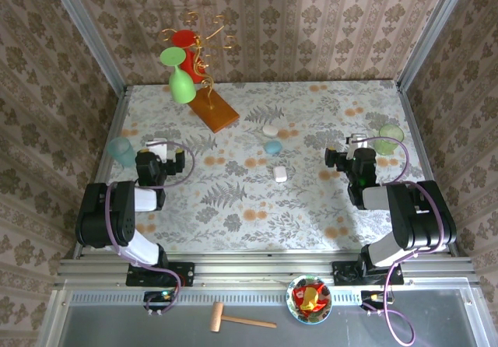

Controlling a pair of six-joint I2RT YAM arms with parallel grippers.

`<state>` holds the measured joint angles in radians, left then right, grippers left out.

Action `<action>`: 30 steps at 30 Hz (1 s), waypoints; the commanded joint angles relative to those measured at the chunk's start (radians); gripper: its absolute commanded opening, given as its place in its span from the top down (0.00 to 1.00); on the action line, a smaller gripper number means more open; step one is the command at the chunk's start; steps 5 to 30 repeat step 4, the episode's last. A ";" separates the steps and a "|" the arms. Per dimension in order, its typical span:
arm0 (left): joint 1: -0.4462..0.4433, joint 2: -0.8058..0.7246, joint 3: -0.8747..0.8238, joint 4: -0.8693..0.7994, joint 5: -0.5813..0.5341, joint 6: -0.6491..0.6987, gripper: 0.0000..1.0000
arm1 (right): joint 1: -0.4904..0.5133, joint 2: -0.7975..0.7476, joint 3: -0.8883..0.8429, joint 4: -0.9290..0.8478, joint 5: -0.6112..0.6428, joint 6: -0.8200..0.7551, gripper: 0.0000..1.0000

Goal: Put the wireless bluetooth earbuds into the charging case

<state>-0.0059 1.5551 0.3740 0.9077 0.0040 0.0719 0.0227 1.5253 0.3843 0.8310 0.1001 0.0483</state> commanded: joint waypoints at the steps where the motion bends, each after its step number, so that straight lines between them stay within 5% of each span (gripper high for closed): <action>1: -0.006 -0.001 0.026 -0.010 0.014 -0.002 0.00 | -0.004 0.006 0.016 0.037 0.017 0.002 0.00; 30: -0.006 -0.001 0.023 -0.003 0.013 -0.003 0.00 | -0.004 0.006 0.017 0.039 0.021 0.001 0.00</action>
